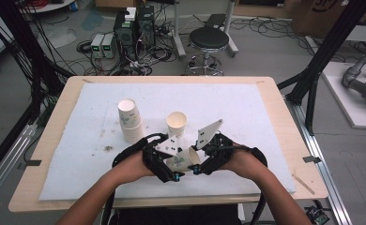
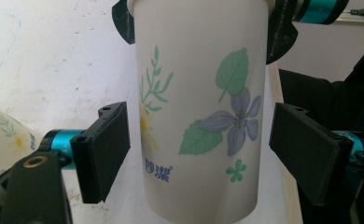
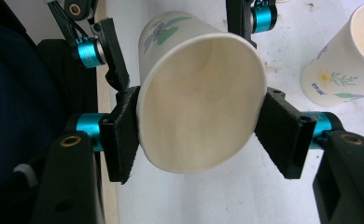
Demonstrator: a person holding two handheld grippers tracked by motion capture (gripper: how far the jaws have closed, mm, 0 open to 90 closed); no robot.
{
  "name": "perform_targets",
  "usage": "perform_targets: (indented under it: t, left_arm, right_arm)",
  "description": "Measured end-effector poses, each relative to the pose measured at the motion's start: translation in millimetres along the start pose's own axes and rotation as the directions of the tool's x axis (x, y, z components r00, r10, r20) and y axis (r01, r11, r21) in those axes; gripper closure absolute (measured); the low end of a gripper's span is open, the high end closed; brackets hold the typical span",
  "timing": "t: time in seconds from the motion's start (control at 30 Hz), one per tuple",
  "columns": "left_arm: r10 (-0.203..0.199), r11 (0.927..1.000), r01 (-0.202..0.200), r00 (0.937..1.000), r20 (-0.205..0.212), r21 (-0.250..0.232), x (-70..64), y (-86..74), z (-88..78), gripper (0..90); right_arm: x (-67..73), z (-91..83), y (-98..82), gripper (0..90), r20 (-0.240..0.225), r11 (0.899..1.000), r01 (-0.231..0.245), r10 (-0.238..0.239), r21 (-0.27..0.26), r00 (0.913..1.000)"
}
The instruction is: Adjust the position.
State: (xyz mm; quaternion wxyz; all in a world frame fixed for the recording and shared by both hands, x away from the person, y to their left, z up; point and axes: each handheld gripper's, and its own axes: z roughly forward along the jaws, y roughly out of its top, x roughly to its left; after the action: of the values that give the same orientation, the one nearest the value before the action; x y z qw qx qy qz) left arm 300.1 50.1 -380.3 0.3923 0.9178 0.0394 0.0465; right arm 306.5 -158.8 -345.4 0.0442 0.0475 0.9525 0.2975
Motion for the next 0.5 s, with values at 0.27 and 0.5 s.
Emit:
perform_targets:
  t: [0.27,0.5]
  left_arm:
    - [0.002,0.9992,-0.002,1.0,0.005,0.04,1.1,1.9,5.2,24.0]
    - [-0.007,0.9982,0.007,0.9999,0.012,0.059,2.9,3.9,8.3,26.7]
  right_arm:
    - [0.7,2.7,1.2,35.6,0.003,0.999,0.012,-0.012,0.031,0.9999]
    - [1.0,4.1,2.4,35.6,0.003,0.998,0.029,-0.029,0.056,0.9996]
